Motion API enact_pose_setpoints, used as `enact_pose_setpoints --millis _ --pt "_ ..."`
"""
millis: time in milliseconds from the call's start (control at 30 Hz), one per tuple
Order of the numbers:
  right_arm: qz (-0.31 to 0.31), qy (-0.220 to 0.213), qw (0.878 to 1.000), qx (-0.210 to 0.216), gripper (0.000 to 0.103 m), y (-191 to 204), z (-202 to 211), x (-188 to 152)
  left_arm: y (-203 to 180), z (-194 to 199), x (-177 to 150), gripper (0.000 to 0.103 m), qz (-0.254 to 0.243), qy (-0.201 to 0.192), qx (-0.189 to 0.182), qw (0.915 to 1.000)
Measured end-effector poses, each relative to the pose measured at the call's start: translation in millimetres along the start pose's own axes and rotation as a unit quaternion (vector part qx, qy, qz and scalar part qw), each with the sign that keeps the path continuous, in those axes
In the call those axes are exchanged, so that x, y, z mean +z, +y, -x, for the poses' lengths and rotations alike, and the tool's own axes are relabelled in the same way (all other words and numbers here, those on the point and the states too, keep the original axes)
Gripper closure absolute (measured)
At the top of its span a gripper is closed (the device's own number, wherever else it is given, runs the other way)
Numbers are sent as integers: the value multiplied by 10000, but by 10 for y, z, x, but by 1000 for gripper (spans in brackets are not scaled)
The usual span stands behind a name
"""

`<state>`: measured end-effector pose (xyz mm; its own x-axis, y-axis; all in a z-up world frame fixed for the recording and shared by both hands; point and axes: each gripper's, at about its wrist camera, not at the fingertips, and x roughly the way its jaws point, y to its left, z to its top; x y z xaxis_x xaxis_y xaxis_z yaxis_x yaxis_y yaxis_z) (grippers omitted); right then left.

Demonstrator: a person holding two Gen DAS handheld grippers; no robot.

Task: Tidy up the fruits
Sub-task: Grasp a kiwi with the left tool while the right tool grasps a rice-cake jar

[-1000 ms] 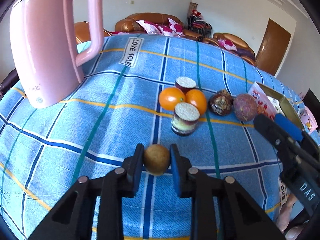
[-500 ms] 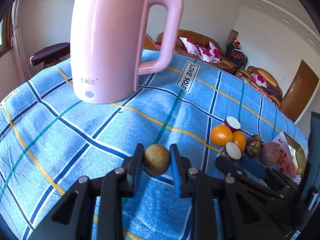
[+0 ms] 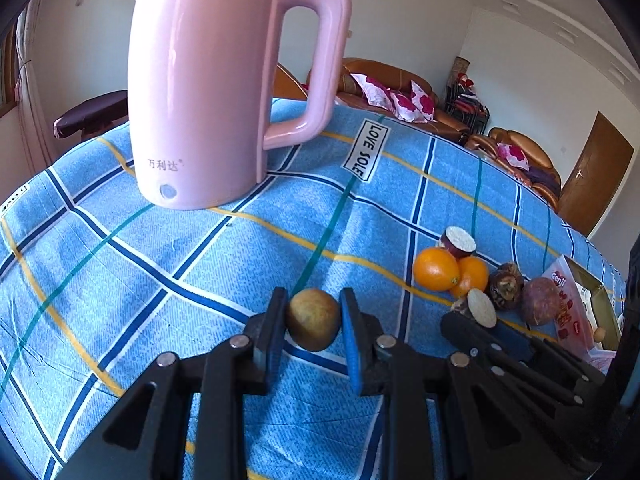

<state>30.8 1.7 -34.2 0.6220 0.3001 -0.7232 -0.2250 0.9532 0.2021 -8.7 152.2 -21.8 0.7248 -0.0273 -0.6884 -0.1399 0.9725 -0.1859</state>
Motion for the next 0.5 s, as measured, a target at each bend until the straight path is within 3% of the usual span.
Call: enact_pose_setpoints --millis 200,300,500 --pt "-36 -666 9978 24 66 -202 396 -80 -71 84 -7 76 -82 -262 -190 9994" --pt "-100 -1003 9948 -166 66 -356 579 -92 -141 86 -17 76 -204 -291 -227 9991" --pt "-123 -1173 9918 -487 66 -581 717 -140 -263 93 -46 76 -367 -347 -142 9986"
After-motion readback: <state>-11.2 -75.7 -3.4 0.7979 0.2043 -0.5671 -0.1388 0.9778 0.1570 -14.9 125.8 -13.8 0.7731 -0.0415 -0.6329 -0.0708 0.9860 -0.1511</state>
